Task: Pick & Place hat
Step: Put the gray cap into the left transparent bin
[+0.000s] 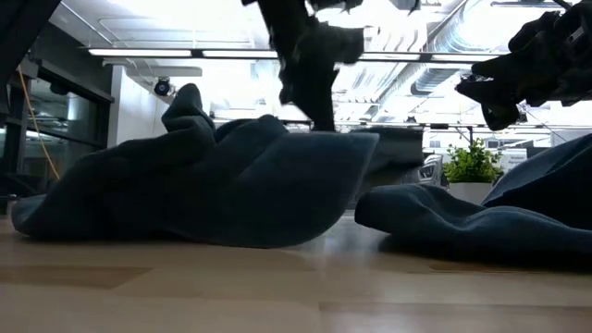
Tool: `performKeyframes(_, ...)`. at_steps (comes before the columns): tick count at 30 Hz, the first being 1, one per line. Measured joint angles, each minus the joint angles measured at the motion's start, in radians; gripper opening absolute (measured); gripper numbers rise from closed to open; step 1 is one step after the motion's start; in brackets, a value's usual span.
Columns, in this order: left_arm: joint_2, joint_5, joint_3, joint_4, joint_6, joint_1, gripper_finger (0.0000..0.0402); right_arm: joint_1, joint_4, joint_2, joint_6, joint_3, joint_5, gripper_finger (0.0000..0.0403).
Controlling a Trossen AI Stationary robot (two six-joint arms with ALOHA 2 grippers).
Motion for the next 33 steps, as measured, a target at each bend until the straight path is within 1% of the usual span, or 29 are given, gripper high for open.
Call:
performKeyframes(7,0.0,-0.052,0.171,-0.134,0.056,0.0,0.0001,0.0,0.0,0.0,0.0,0.0,0.0,0.0188)
performKeyframes(9,0.0,-0.06,0.205,-0.156,0.068,0.0,0.0,0.0,0.0,0.0,0.0,0.0,0.0,0.0188)
performKeyframes(16,0.0,-0.135,0.294,-0.245,0.085,0.0,0.0,0.0,0.0,0.0,0.0,0.0,0.0,0.0188)
performKeyframes(20,0.0,-0.161,0.321,-0.275,0.114,0.006,0.0,0.0,0.0,0.0,0.0,0.0,0.0,0.0188)
performKeyframes(27,-0.038,-0.167,0.326,-0.312,0.124,0.04,0.0,0.0,0.0,0.0,0.0,0.0,0.0,0.0188)
performKeyframes(29,-0.059,-0.17,0.32,-0.346,0.129,0.055,0.0,0.0,0.0,0.0,0.0,0.0,0.0,0.0188)
performKeyframes(32,-0.091,-0.178,0.327,-0.327,0.144,0.082,0.0,0.0,-0.001,0.0,0.0,0.0,0.0,0.0188)
performKeyframes(33,-0.112,-0.178,0.321,-0.35,0.148,0.093,0.0,0.0,-0.001,0.0,0.0,0.0,0.0,0.0188)
